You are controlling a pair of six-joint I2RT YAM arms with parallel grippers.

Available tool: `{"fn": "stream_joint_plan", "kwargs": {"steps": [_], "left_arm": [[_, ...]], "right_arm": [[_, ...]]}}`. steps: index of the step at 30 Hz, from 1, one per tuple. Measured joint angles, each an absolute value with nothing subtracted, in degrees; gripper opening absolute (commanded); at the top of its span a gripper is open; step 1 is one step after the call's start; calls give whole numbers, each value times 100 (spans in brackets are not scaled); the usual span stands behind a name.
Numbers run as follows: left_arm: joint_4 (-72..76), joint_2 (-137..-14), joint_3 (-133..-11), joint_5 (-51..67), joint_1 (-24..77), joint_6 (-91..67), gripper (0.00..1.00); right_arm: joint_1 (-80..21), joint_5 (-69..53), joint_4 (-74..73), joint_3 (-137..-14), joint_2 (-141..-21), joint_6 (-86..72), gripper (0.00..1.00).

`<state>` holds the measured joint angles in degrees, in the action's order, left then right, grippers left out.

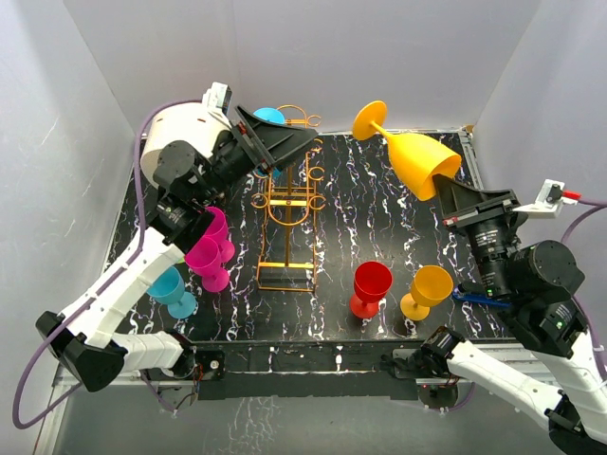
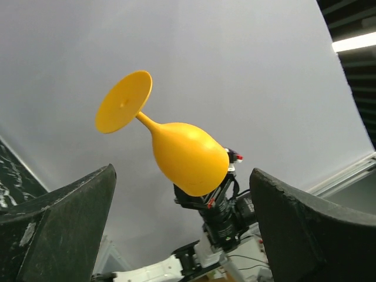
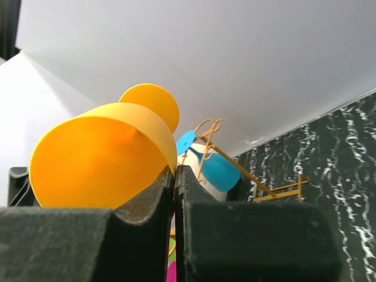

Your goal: Place the wine glass upside down on the wine glass rack

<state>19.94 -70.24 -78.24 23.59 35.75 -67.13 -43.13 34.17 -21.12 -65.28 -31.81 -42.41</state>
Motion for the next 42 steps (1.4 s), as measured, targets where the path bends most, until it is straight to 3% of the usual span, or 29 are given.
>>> {"fn": "stream_joint_plan", "kwargs": {"steps": [13,21,25,30,40,42], "left_arm": [[2178,-7428,-7728,473,4904,-7417,75],[2512,-7507,-7728,-266,5166,-7568,60],[2882,-7607,-7728,-576,5188,-7561,48],[3131,-7743,-7728,-906,5245,-7435,40],[3616,-7800,-7728,-1138,5304,-7238,2],[3736,-7800,-7728,-1135,5306,-7242,0]], "right_arm": [[-4313,2580,-1225,-6359,-3673,-4668,0],[-4313,2394,-1076,-6276,-3741,-4812,0],[-4313,2281,-967,-6198,-3750,-4818,0],[-4311,2060,-740,-6062,-3752,-4816,0],[-4311,1494,-392,-5918,-3789,-4753,0],[-4311,1437,-379,-5918,-3800,-4746,0]]}}
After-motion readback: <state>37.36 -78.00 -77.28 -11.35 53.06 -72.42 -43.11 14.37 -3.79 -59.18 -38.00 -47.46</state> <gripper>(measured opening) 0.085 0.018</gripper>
